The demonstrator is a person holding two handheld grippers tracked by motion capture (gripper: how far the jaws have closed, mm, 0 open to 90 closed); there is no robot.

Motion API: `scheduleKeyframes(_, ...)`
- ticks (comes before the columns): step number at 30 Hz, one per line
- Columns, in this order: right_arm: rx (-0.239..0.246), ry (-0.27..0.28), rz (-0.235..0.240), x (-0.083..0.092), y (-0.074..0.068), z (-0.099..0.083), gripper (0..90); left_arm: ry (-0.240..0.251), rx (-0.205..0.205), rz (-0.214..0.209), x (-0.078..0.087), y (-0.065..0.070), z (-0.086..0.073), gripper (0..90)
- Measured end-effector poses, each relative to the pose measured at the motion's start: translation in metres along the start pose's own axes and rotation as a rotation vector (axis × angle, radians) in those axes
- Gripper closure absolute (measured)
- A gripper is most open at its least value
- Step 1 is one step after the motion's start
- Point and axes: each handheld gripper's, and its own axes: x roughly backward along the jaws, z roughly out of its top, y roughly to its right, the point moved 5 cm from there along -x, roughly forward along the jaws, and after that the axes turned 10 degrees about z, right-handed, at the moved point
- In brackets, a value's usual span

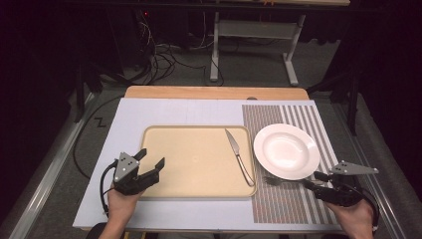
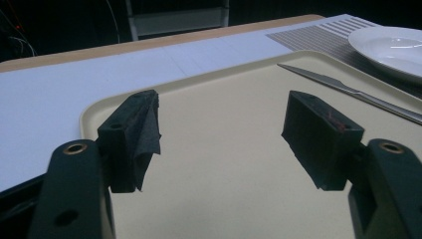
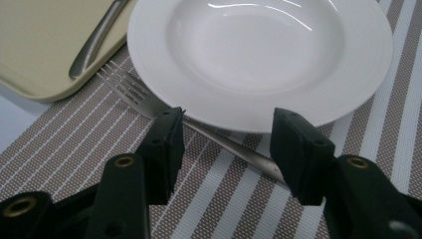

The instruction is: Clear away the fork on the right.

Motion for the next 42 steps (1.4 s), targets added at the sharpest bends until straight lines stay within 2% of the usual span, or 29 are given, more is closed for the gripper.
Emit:
scheduleKeyframes(12, -0.025, -0.068, -0.013, -0.006, 0.007, -0.005, 48.9, 0.002, 0.003, 0.000, 0.000, 0.000, 0.000, 31.4)
scheduleKeyframes(23, -0.021, -0.120, -0.020, -0.014, 0.015, -0.006, 48.4, 0.002, 0.002, 0.003, 0.000, 0.000, 0.000, 31.4)
scheduleKeyframes(42, -0.012, -0.136, -0.020, -0.022, 0.022, -0.001, 46.2, 0.000, -0.002, 0.004, 0.000, 0.000, 0.000, 31.4)
